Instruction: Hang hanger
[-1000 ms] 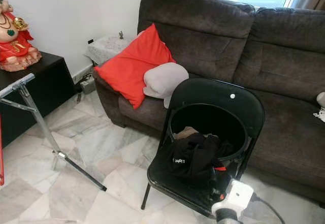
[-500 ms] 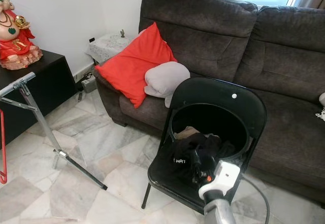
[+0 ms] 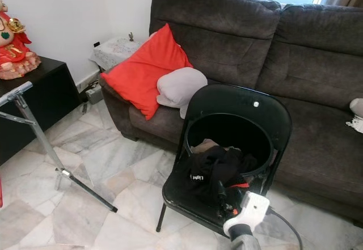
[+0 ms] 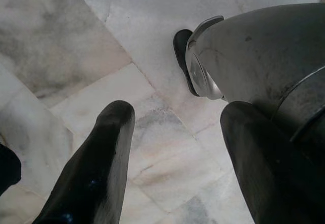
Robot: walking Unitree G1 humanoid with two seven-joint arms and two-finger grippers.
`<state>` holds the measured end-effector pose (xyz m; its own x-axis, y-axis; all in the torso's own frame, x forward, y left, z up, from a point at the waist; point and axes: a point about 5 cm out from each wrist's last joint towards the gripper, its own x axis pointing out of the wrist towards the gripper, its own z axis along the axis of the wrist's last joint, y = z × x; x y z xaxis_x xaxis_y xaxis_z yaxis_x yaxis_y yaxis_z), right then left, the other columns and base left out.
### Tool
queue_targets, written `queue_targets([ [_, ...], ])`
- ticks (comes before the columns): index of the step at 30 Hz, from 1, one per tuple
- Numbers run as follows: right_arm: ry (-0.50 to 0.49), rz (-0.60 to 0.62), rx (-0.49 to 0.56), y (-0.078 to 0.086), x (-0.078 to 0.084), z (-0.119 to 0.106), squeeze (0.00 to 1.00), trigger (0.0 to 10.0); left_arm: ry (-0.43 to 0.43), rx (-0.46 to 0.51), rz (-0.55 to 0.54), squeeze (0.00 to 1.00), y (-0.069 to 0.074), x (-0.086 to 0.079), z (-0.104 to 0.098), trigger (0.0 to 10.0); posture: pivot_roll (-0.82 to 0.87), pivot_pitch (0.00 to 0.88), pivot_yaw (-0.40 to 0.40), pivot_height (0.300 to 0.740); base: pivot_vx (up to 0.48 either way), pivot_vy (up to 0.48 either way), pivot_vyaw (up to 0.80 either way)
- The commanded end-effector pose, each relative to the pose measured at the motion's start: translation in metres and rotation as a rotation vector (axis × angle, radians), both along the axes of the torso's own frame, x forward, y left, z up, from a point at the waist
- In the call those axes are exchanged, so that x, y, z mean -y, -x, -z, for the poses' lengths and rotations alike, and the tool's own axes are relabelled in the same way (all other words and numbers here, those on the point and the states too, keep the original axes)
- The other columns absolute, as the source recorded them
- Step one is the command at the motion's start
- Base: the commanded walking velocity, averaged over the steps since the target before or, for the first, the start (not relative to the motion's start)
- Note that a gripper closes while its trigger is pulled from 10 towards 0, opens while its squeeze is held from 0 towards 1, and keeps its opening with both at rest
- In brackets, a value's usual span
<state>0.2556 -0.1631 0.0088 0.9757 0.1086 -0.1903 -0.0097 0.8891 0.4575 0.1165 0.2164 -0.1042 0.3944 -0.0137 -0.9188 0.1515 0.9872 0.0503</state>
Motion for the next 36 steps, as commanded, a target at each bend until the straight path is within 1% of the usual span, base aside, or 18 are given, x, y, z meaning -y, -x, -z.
queue_targets([
  [1, -0.013, -0.035, -0.034, -0.001, -0.004, 0.005, 0.0, 10.0, -0.012, -0.022, 0.011, 0.0, 0.004, -0.003, 0.001, 10.0, 0.06, 0.041, 0.021, 0.74, 0.0, 0.0, 0.0],
  [4, -0.006, -0.042, -0.05, -0.003, -0.005, 0.008, 0.0, 10.0, -0.012, -0.021, 0.009, 0.0, 0.004, -0.003, 0.001, 10.0, 0.06, 0.041, 0.021, 0.74, 0.0, 0.0, 0.0],
  [7, -0.02, -0.026, -0.064, -0.005, -0.004, 0.01, 0.0, 10.0, -0.012, -0.02, 0.006, 0.0, 0.004, -0.003, 0.001, 10.0, 0.06, 0.041, 0.021, 0.74, 0.0, 0.0, 0.0],
  [21, -0.032, -0.032, -0.08, -0.008, -0.007, 0.014, 0.0, 10.0, -0.013, -0.022, 0.012, 0.0, 0.004, -0.003, 0.001, 10.0, 0.07, 0.04, 0.026, 0.74, 0.0, 0.0, 0.0],
  [22, -0.032, -0.032, -0.078, -0.009, -0.007, 0.014, 0.0, 8.5, -0.013, -0.022, 0.012, 0.0, 0.004, -0.003, 0.001, 10.0, 0.07, 0.04, 0.026, 0.74, 0.0, 0.0, 0.0],
  [24, -0.032, -0.034, -0.075, -0.011, -0.007, 0.013, 0.0, 4.0, -0.014, -0.022, 0.012, 0.0, 0.004, -0.003, 0.001, 10.0, 0.07, 0.04, 0.026, 0.74, 0.0, 0.0, 0.0],
  [25, -0.031, -0.038, -0.071, -0.013, -0.007, 0.012, 0.0, 0.0, -0.015, -0.023, 0.013, 0.0, 0.004, -0.003, 0.001, 10.0, 0.07, 0.037, 0.026, 0.74, 0.0, 0.0, 0.0],
  [29, -0.029, -0.042, -0.067, -0.016, -0.007, 0.01, 0.0, 0.0, -0.016, -0.023, 0.013, 0.0, 0.004, -0.003, 0.001, 10.0, 0.07, 0.037, 0.026, 0.74, 0.0, 0.0, 0.0],
  [30, -0.028, -0.047, -0.065, -0.018, -0.007, 0.009, 0.0, 0.2, -0.017, -0.023, 0.014, 0.0, 0.004, -0.003, 0.001, 10.0, 0.07, 0.034, 0.025, 0.74, 0.0, 0.0, 0.0],
  [36, -0.023, -0.061, -0.066, -0.019, -0.008, 0.01, 0.0, 0.0, -0.017, -0.025, 0.017, 0.0, 0.004, -0.003, 0.001, 10.0, 0.07, 0.032, 0.025, 0.74, 0.0, 0.0, 0.0],
])
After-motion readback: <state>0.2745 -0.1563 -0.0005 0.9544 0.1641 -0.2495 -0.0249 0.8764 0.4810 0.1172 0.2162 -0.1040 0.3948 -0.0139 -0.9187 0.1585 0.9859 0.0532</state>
